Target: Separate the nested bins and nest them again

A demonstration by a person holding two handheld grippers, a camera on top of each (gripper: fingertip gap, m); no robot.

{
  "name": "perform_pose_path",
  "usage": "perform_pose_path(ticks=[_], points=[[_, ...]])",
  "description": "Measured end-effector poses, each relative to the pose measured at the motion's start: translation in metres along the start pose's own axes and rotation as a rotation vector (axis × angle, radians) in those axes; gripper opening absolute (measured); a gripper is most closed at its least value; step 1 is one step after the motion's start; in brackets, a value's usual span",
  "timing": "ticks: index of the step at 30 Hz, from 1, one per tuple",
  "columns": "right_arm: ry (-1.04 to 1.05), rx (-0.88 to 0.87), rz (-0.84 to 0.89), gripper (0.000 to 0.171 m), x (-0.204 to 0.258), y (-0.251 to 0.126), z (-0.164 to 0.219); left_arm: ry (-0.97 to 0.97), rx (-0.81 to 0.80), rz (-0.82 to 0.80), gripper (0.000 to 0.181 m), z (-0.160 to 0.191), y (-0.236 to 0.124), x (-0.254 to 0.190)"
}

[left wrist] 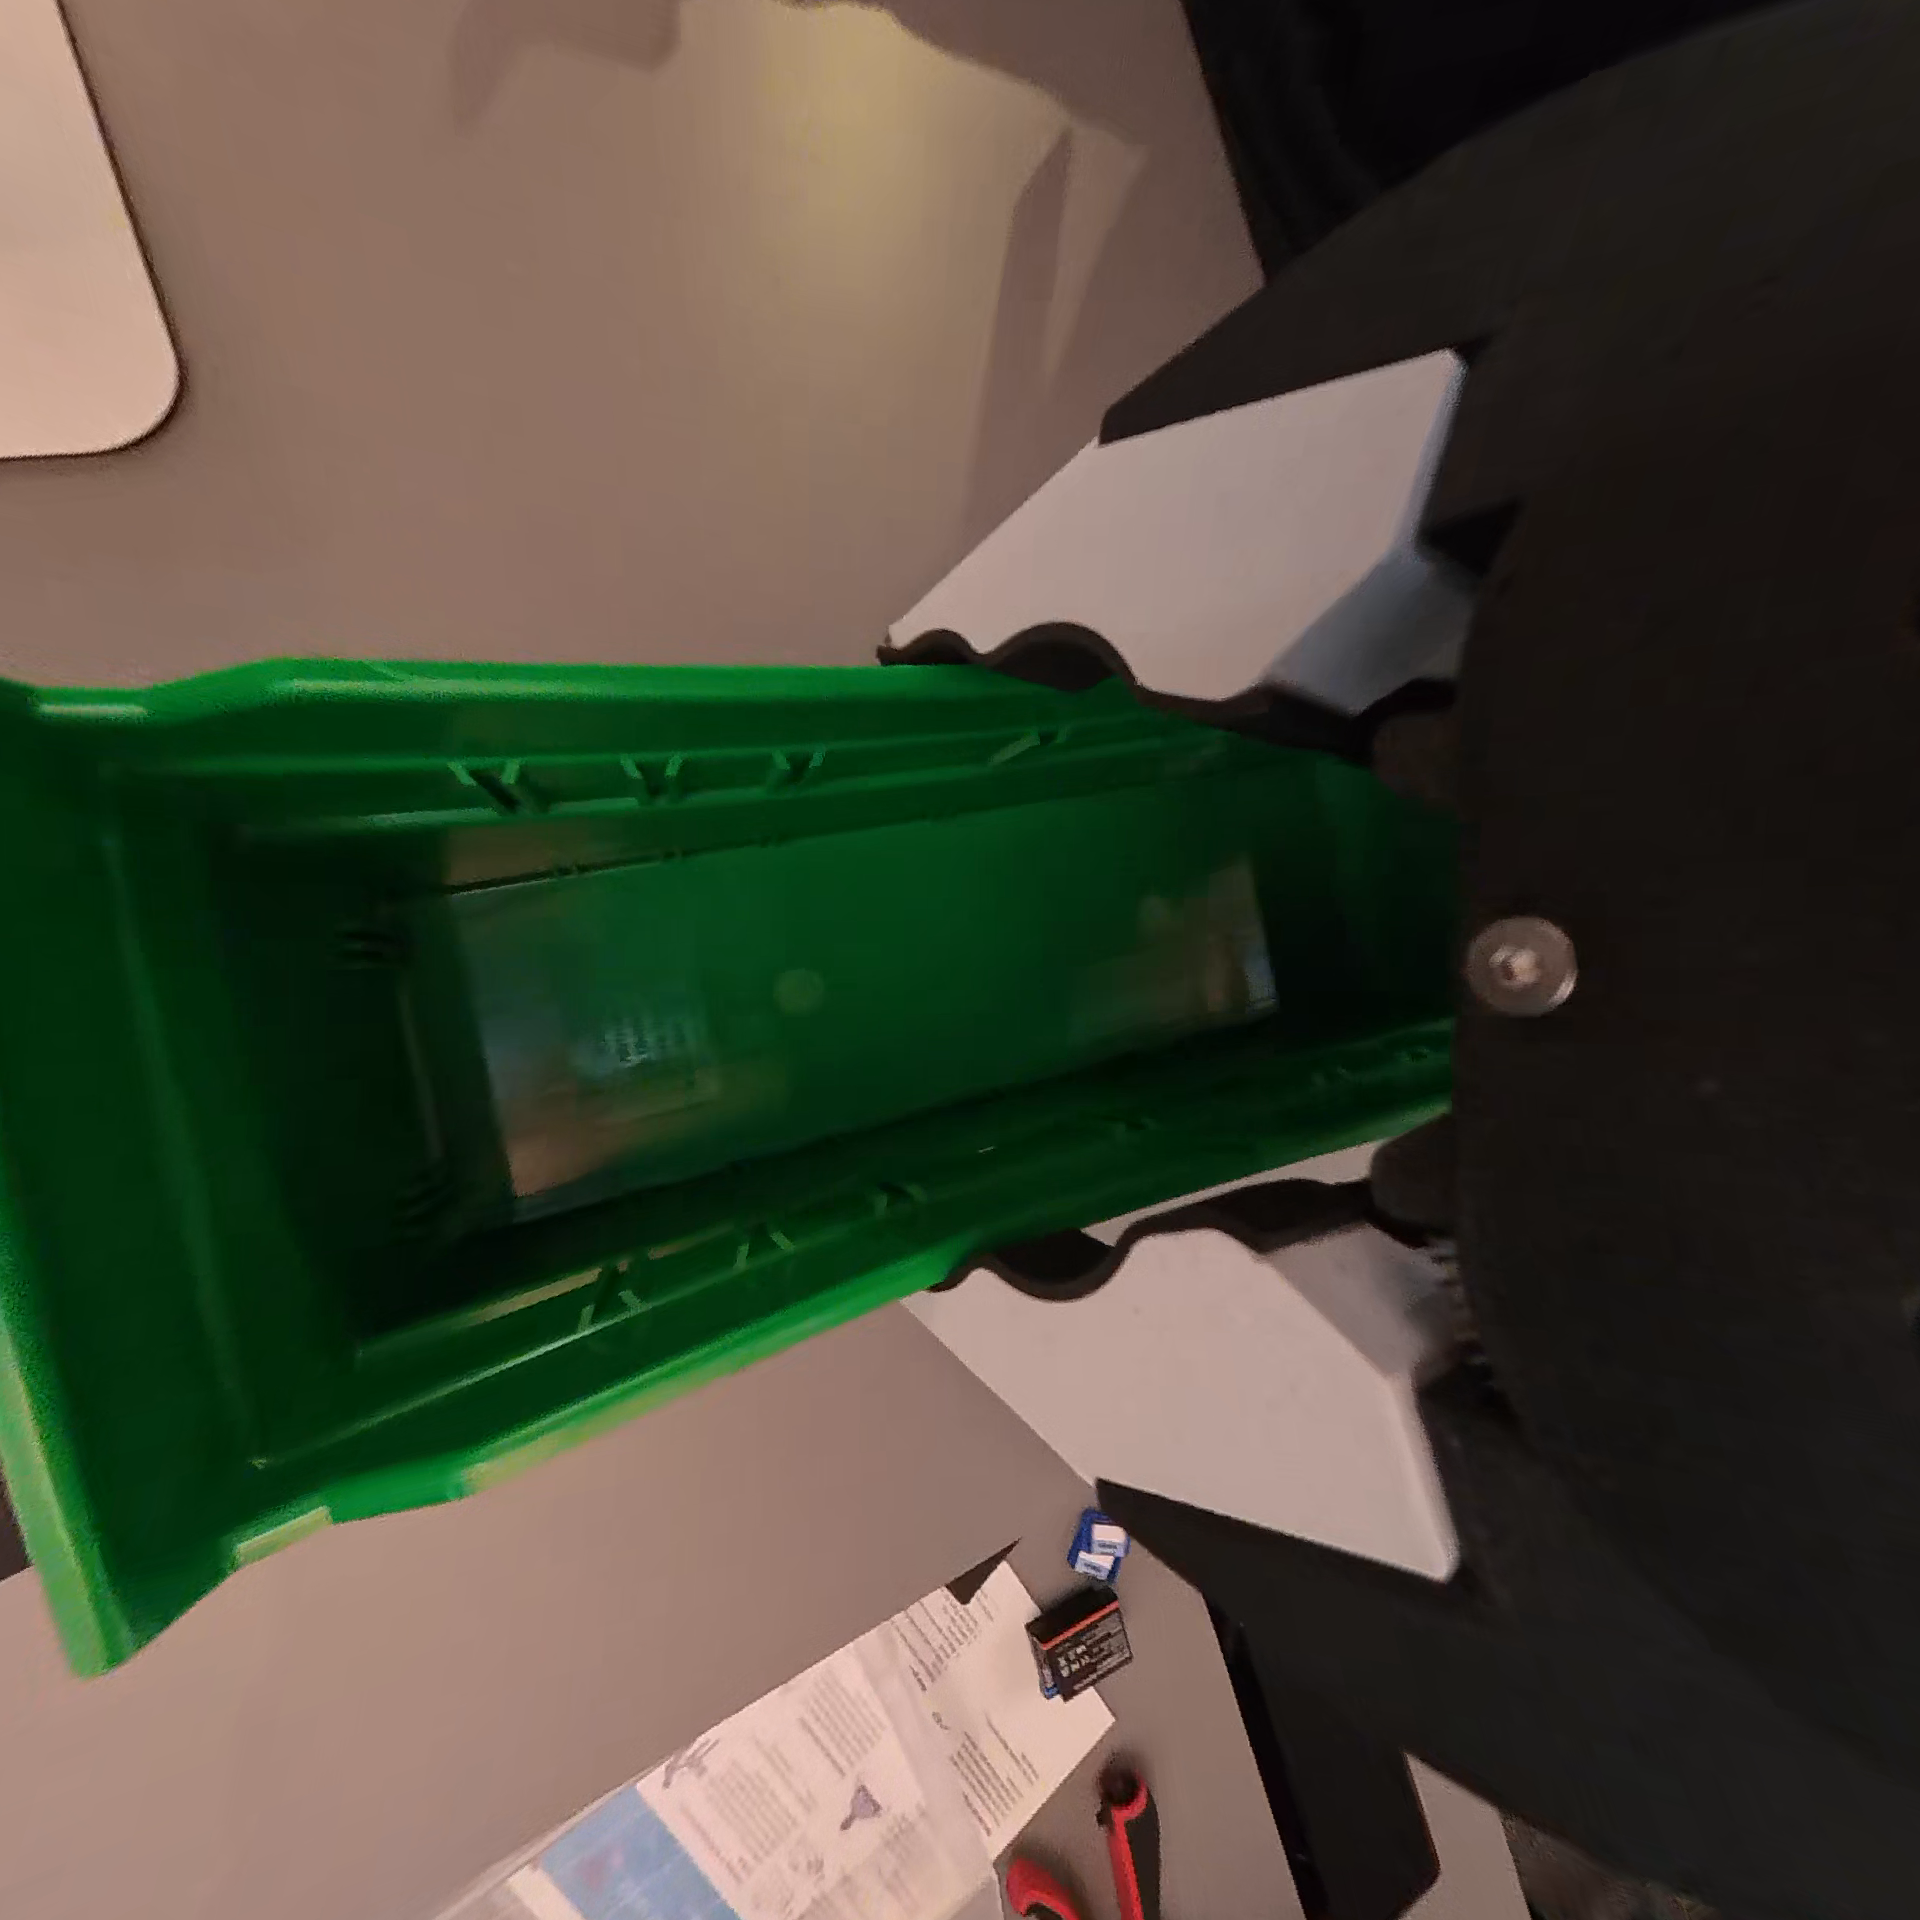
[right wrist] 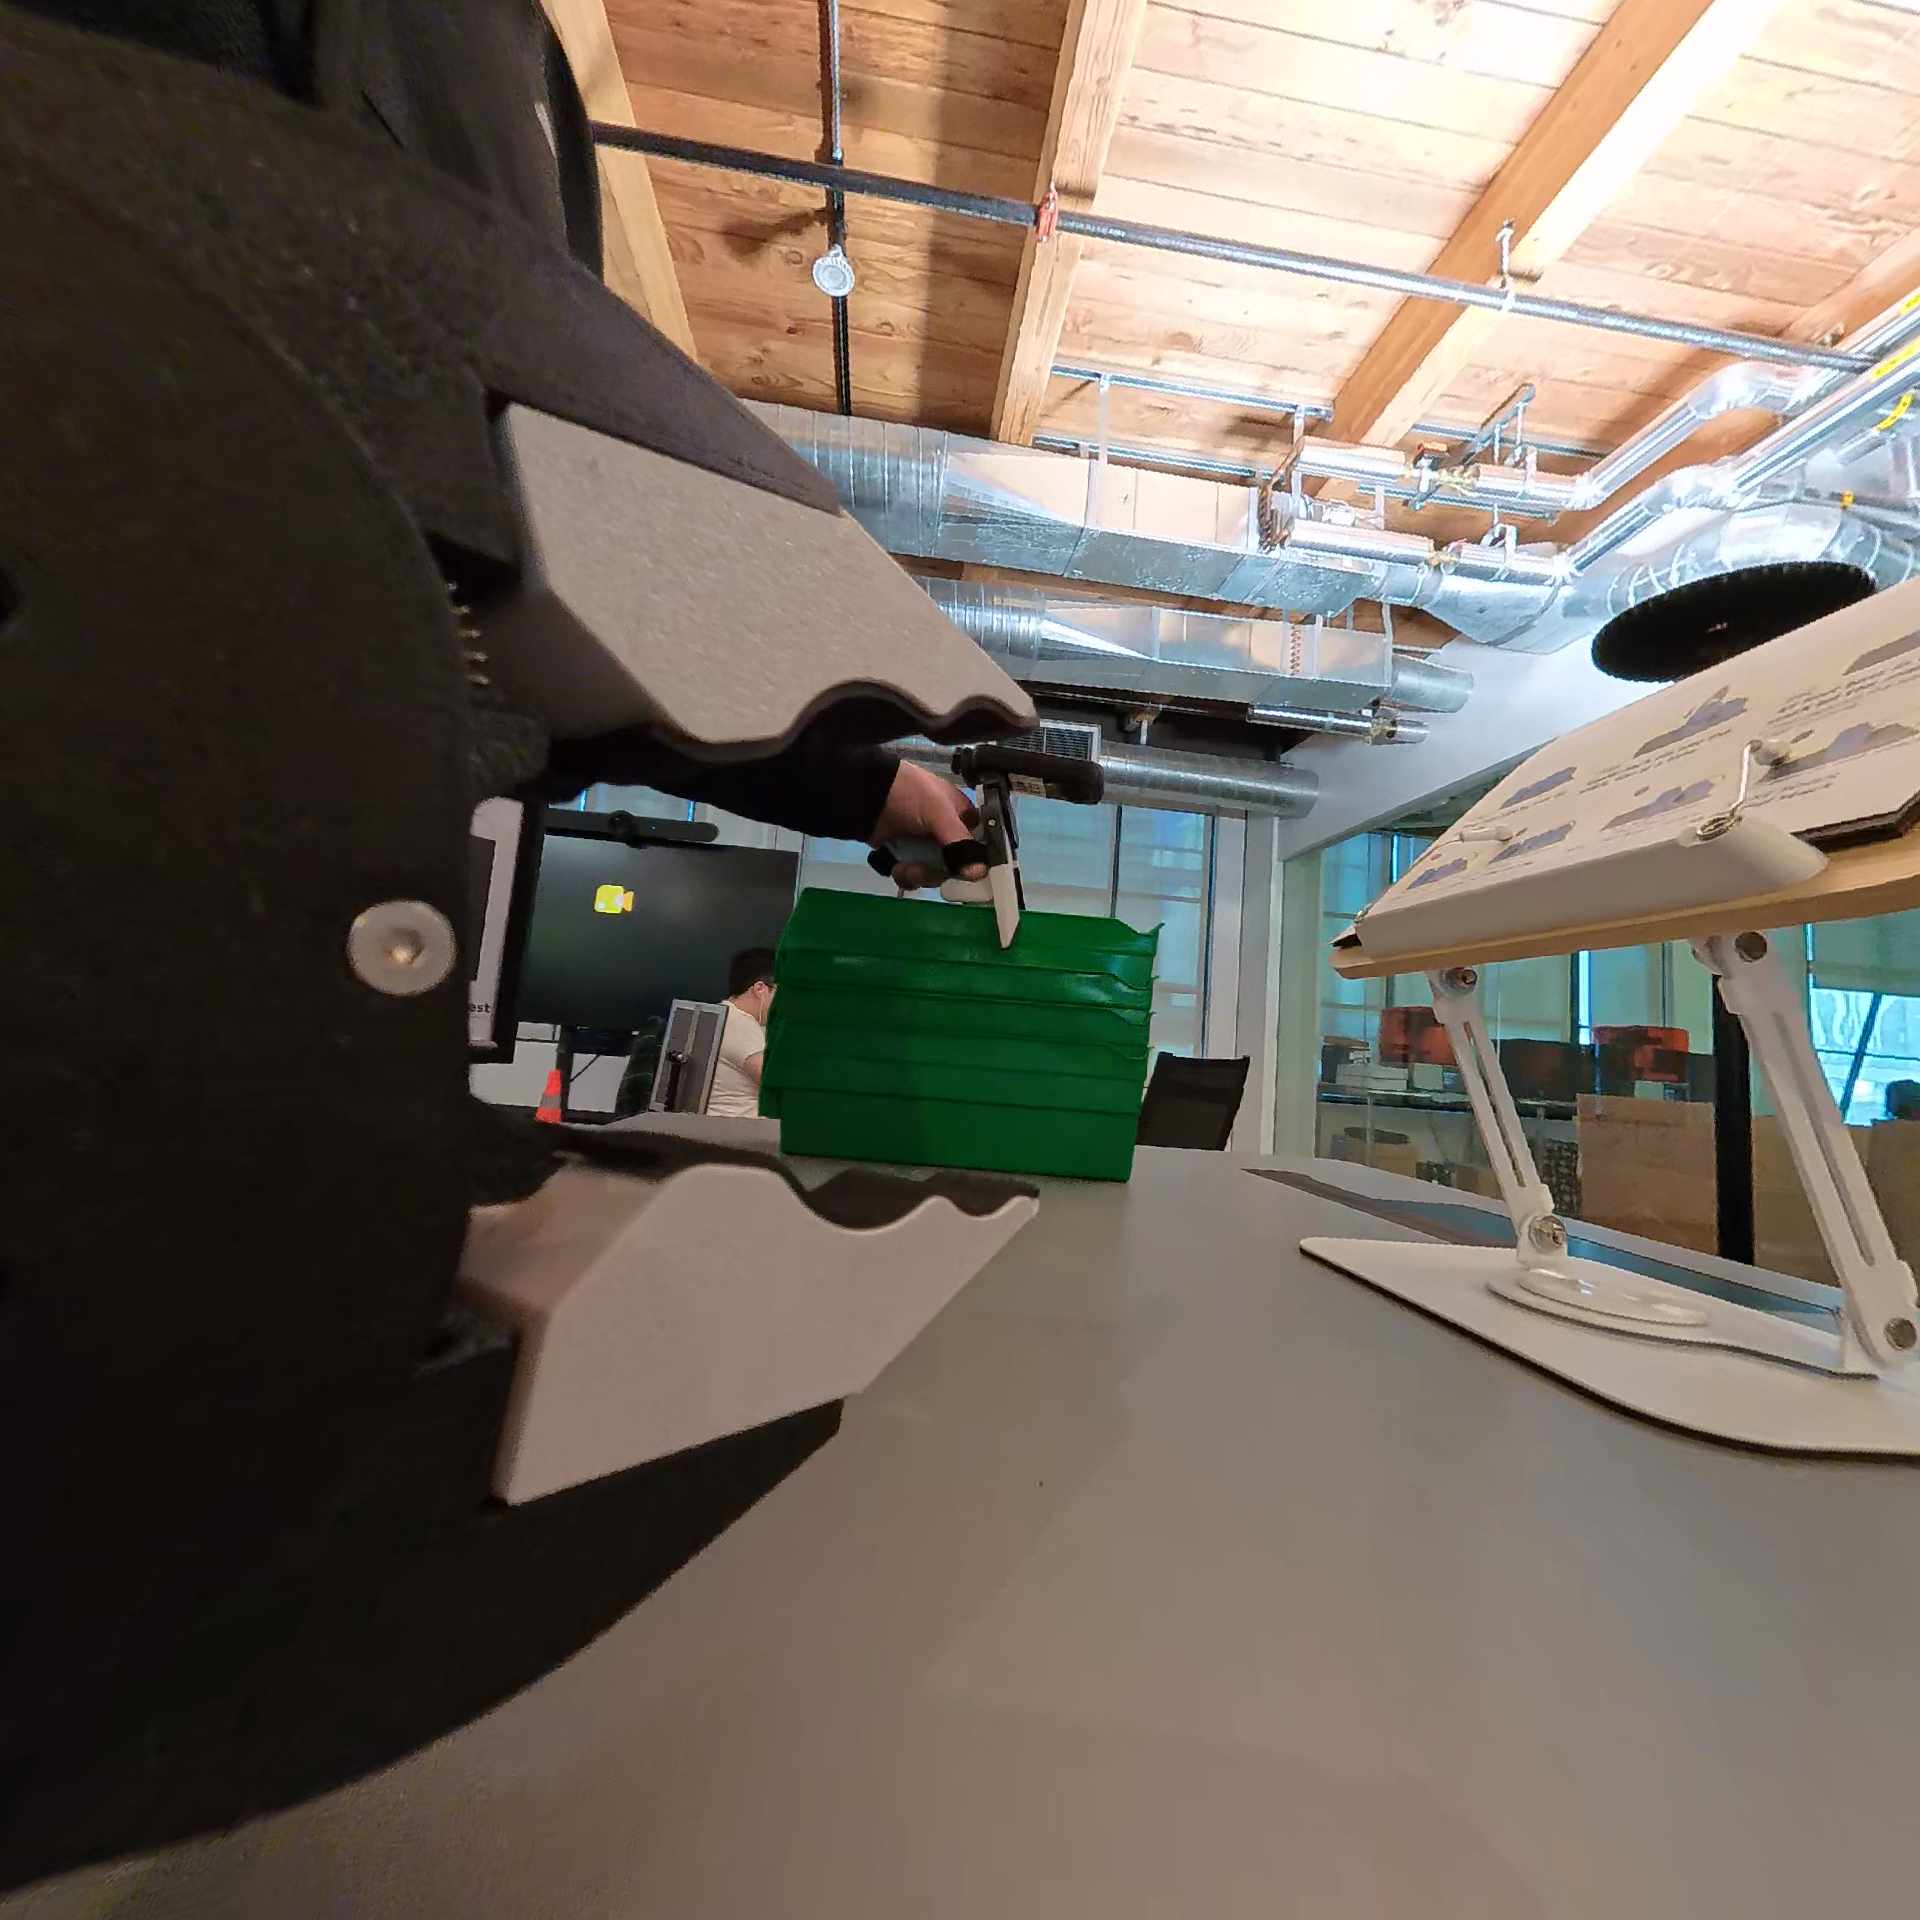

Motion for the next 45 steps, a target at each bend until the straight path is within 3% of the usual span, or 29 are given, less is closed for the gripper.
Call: perform_pose_path(ticks=[4,8,10,14,18,23,26,28,29,30,31,33,37,39,44,45], points=[[-0.001,0.005,0.002,0.082,-0.001,-0.003,0.000,-0.007,-0.057,-0.013,0.124,0.006,0.012,0.000],[-0.119,0.112,0.070,0.087,0.003,0.005,0.007,-0.018,-0.168,-0.062,0.132,-0.004,-0.022,-0.009],[-0.254,0.217,0.163,0.096,0.002,0.010,0.012,0.033,-0.257,-0.075,0.137,-0.014,-0.049,-0.030],[-0.644,0.454,0.390,0.114,-0.008,0.022,0.020,0.101,-0.418,0.106,0.136,-0.030,-0.066,-0.112],[-0.960,0.567,0.504,0.121,-0.015,0.038,0.015,0.137,-0.424,0.293,0.123,-0.021,-0.012,-0.191],[-1.258,0.598,0.546,0.127,-0.032,0.063,0.004,0.152,-0.379,0.553,0.138,0.009,0.093,-0.267],[-1.449,0.579,0.649,0.114,-0.049,0.073,-0.005,0.264,-0.304,0.560,0.142,0.032,0.143,-0.296],[-1.462,0.588,0.721,0.106,-0.061,0.075,-0.008,0.309,-0.225,0.533,0.155,0.047,0.174,-0.306],[-1.454,0.556,0.714,0.112,-0.064,0.077,-0.010,0.353,-0.326,0.503,0.149,0.046,0.179,-0.308],[-1.459,0.524,0.703,0.108,-0.064,0.078,-0.011,0.347,-0.382,0.499,0.157,0.045,0.184,-0.311],[-1.463,0.510,0.693,0.107,-0.065,0.078,-0.012,0.324,-0.423,0.472,0.156,0.045,0.187,-0.312],[-1.465,0.495,0.688,0.110,-0.065,0.075,-0.012,0.387,-0.460,0.267,0.121,0.046,0.195,-0.306],[-1.466,0.502,0.681,0.112,-0.065,0.073,-0.011,0.351,-0.453,0.227,0.112,0.050,0.191,-0.306],[-1.467,0.503,0.681,0.112,-0.065,0.073,-0.011,0.293,-0.481,0.137,0.069,0.048,0.189,-0.296],[-1.475,0.541,0.662,0.121,-0.066,0.073,-0.008,0.342,-0.489,0.142,0.065,0.059,0.185,-0.295],[-1.478,0.557,0.654,0.126,-0.067,0.073,-0.006,0.343,-0.484,0.171,0.072,0.062,0.184,-0.297]])
Point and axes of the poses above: each gripper's, where its closed fingertips meet, y out along the fingers, z out of its underside, x = y × z across the jaws, the point moved 7 cm from there along -y, back along the fingers, and after that the axes turned 9 degrees about -x, right-handed, at the moved point
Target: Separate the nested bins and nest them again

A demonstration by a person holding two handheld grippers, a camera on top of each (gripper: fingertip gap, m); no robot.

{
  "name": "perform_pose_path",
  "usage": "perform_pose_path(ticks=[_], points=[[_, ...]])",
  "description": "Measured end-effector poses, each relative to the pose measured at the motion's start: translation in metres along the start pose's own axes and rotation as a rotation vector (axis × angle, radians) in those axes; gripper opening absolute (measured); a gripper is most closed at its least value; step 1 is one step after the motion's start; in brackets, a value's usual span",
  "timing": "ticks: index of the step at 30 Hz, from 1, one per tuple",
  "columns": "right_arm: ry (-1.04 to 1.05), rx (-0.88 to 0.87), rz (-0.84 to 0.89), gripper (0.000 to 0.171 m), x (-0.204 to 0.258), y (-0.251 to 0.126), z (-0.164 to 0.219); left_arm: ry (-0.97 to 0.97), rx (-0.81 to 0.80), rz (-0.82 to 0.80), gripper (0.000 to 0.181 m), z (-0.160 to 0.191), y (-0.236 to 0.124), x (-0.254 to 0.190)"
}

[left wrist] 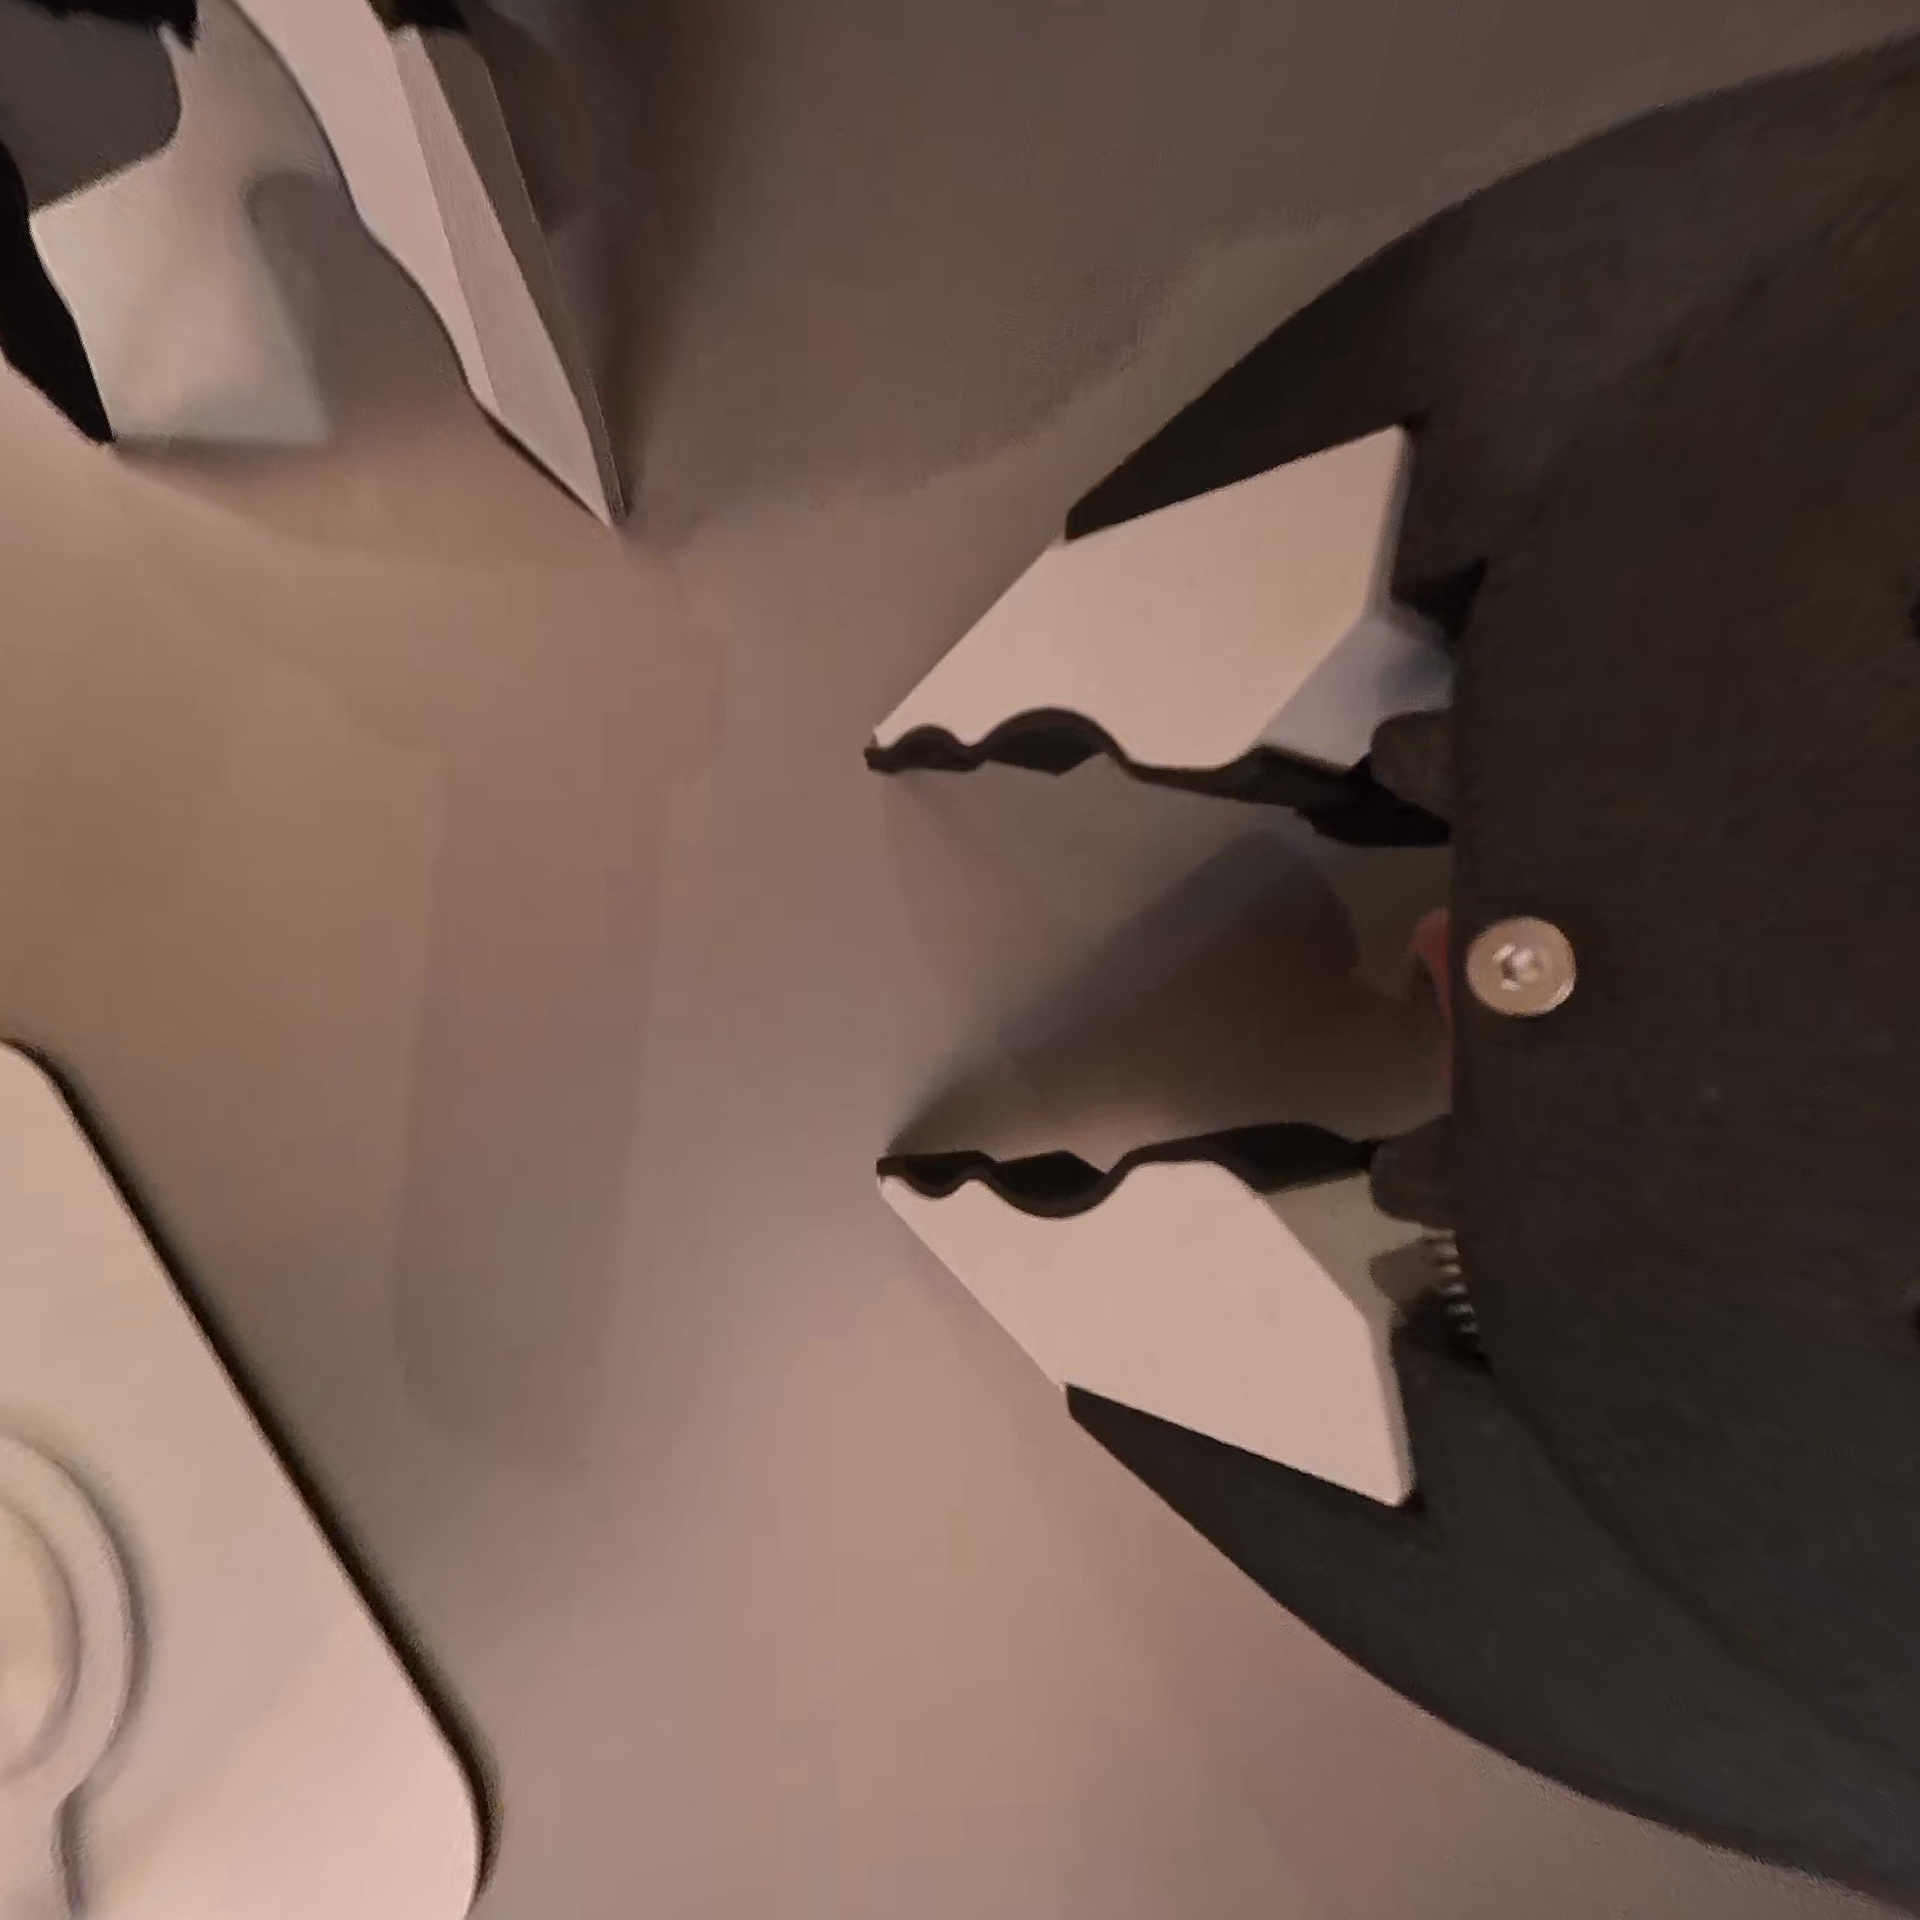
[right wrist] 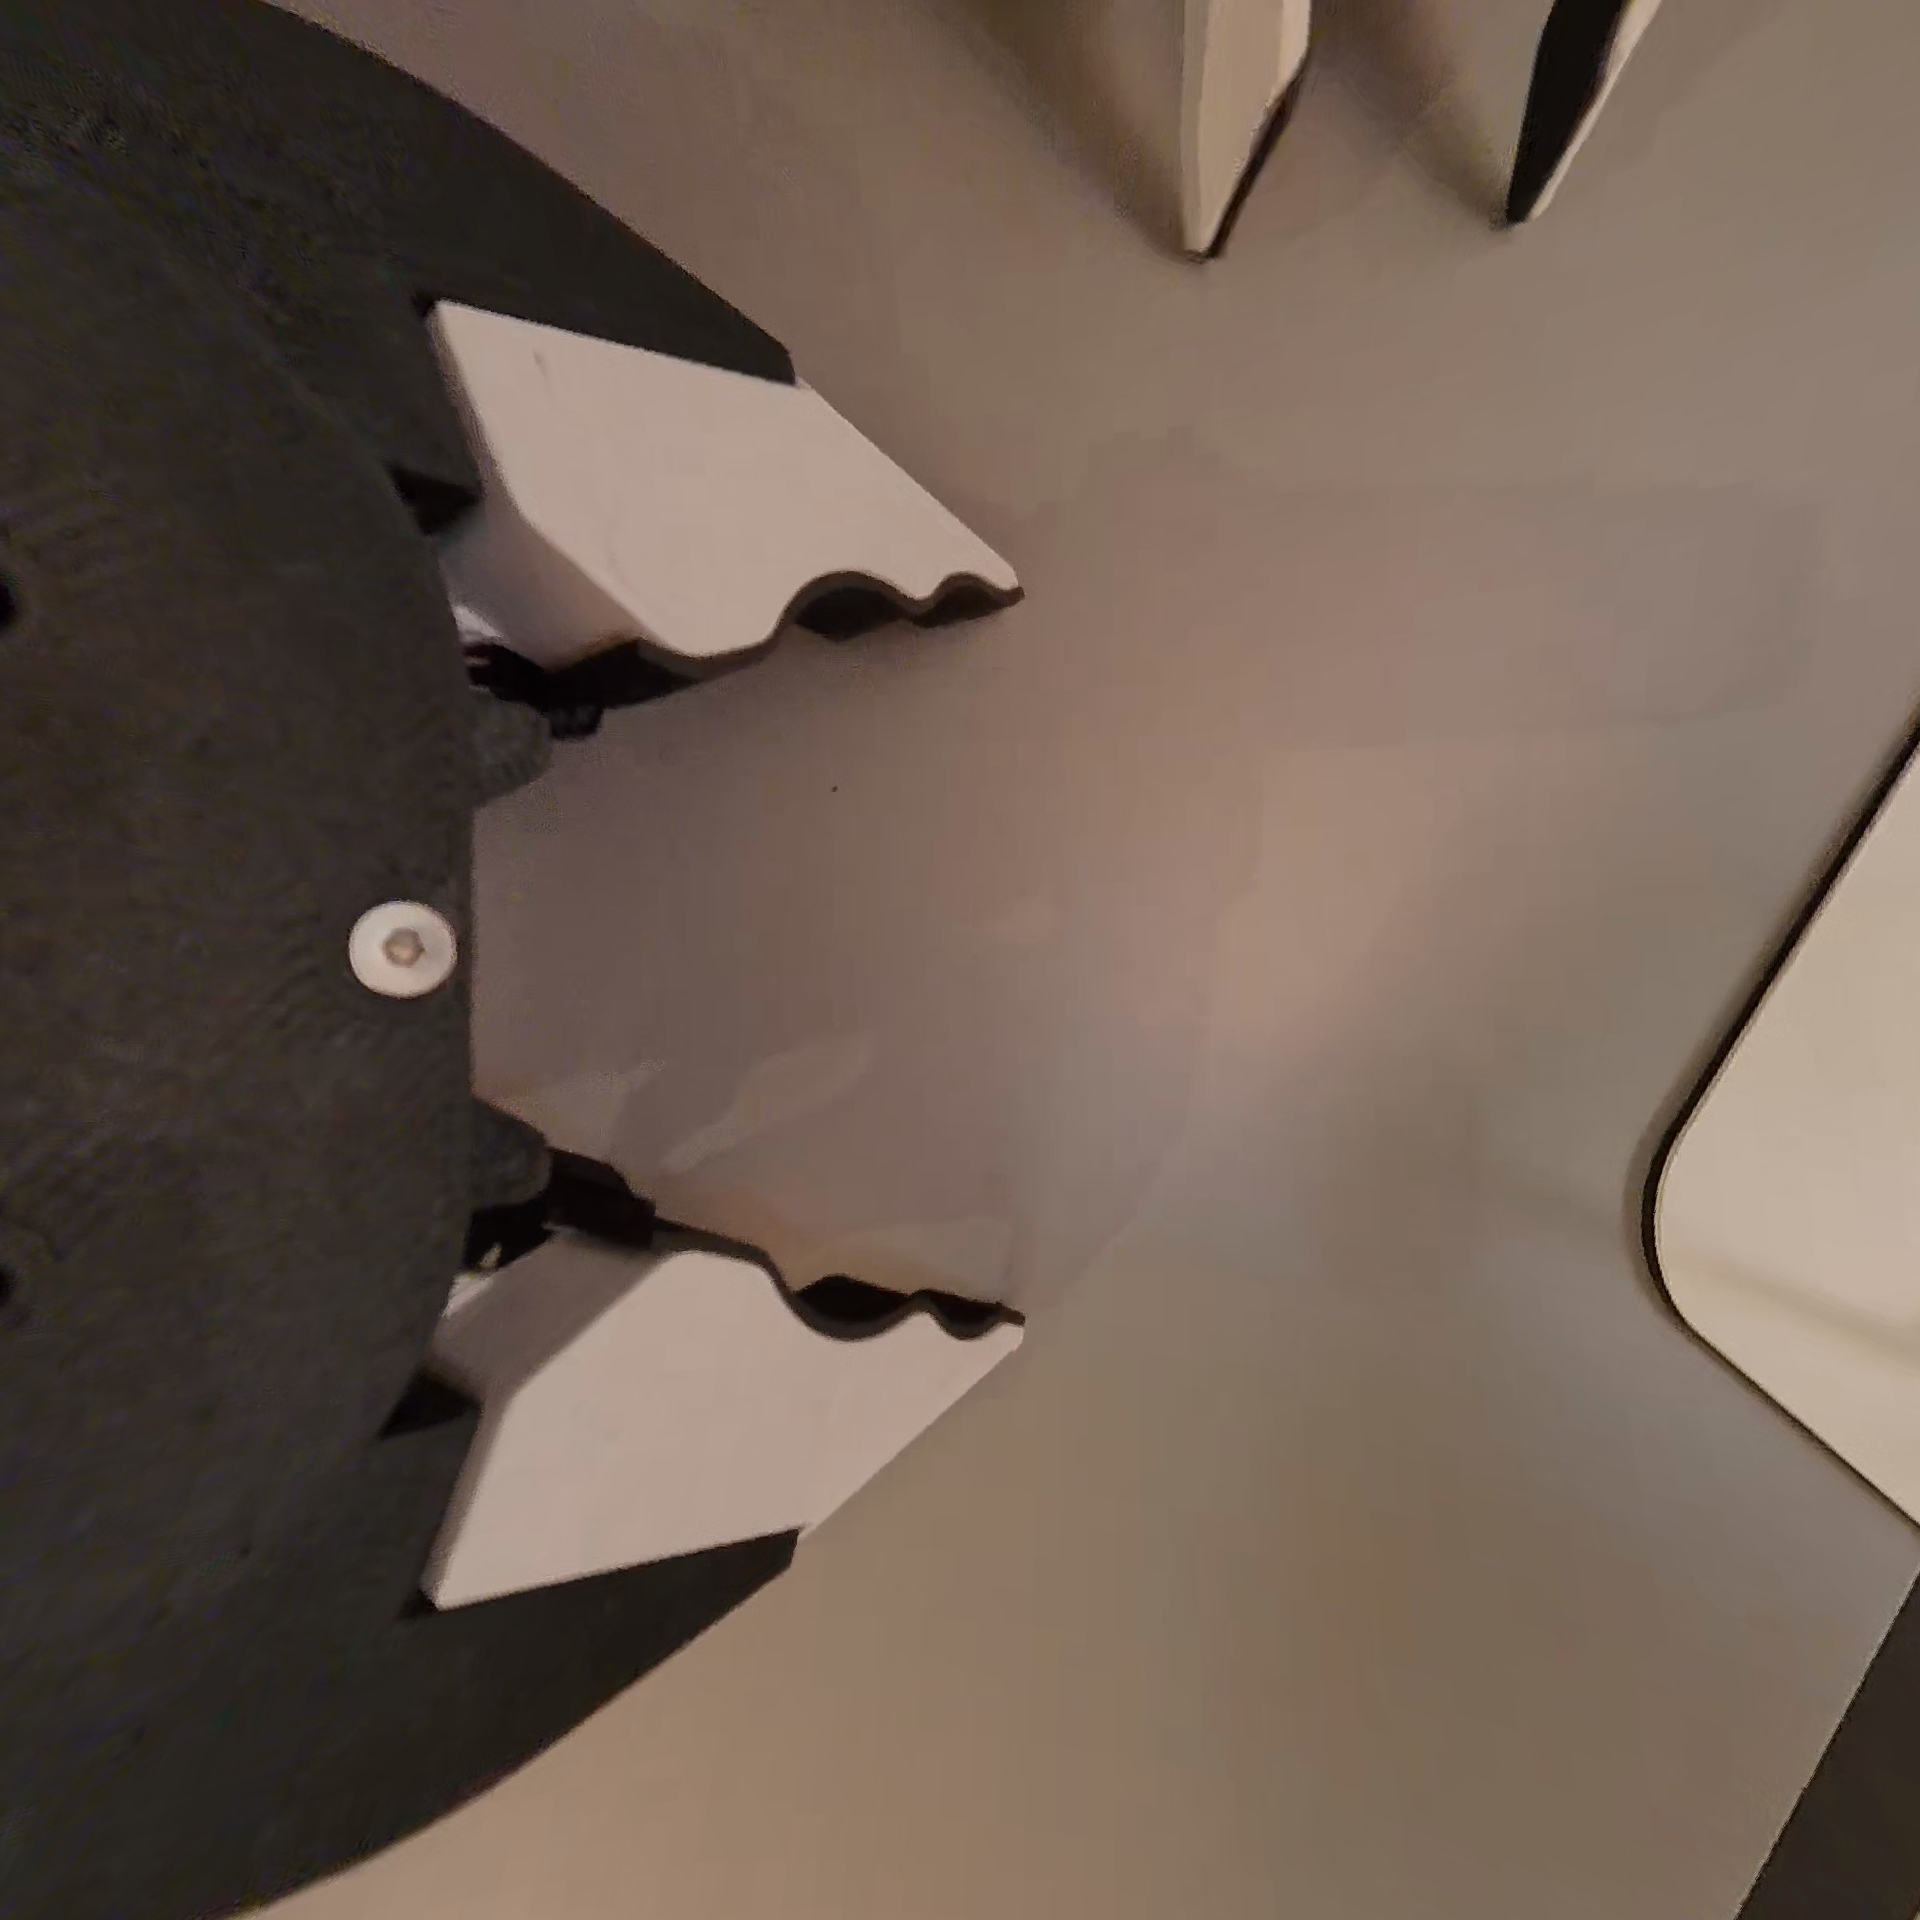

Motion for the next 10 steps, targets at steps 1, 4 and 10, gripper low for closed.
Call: perform_pose_path(ticks=[1,4,10], points=[[-0.011,0.006,-0.014,0.131,0.002,0.000,0.000,0.007,0.005,0.018,0.077,0.001,-0.001,-0.002],[-0.048,0.030,-0.062,0.149,0.008,0.002,0.003,0.003,0.005,0.052,0.093,0.002,-0.003,-0.011],[-0.058,0.035,-0.074,0.155,0.010,0.002,0.003,0.073,0.002,0.084,0.108,0.001,0.005,-0.040]])
Point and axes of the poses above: each gripper's, where its closed fingertips meet, y out along the fingers, z out of its underside, x = y × z across the jaws, the point moved 7 cm from there along -y, back along the fingers, and after that the axes turned 9 degrees about -x, right-handed, at the moved point
